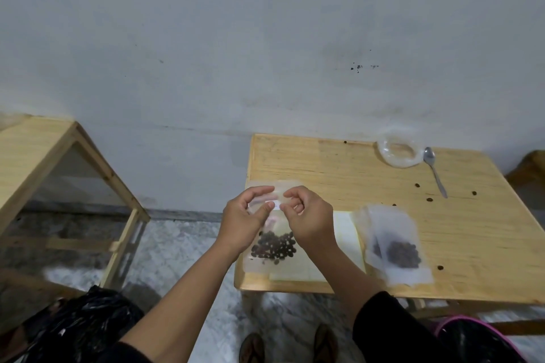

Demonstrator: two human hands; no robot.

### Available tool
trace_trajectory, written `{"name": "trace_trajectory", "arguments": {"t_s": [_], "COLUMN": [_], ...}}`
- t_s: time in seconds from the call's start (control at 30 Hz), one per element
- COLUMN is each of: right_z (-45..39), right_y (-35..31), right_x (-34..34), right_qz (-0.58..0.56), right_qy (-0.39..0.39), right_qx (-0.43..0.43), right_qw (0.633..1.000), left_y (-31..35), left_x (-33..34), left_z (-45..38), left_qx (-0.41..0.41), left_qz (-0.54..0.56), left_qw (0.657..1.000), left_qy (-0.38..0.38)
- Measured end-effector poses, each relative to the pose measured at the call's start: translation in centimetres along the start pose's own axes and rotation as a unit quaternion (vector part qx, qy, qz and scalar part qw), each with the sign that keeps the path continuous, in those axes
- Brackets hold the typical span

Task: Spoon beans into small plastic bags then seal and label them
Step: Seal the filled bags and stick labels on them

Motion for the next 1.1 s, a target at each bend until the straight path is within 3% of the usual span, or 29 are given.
{"name": "trace_trajectory", "arguments": {"t_s": [0.13,0.37,0.67,0.93,1.1], "right_z": [0.5,0.8,1.1,0.4,0.5], "right_y": [0.8,0.6,0.9,1.5,2.1], "right_x": [-0.3,-0.3,0.0,-0.3,-1.9], "right_qz": [-0.065,-0.268,-0.251,-0.244,-0.275], "right_qy": [0.062,-0.041,0.026,0.023,-0.02], "right_qx": [0.011,0.119,0.158,0.144,0.125], "right_qw": [0.996,0.955,0.955,0.959,0.953], "left_y": [0.2,0.8,0.5,0.9,0.7], "left_x": [-0.3,0.9,1.4,2.0,2.3], "left_z": [-0.2,0.2,0.7,-0.1,-1.9], "left_qx": [-0.004,0.001,-0.013,-0.005,-0.017], "left_qz": [0.0,-0.001,-0.006,0.004,0.02], "left_qw": [1.0,1.0,1.0,1.0,0.998], "left_qy": [0.018,-0.021,0.004,0.023,0.051]}}
Point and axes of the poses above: each hand's wrist, its own z-axis away from the middle knuckle, its own x-axis out of the palm, y = z × x, the point moved 3 cm from there along -z, towards the middle knuckle, and after that the axes turned 3 degrees about -y, right-handed, at the moved point
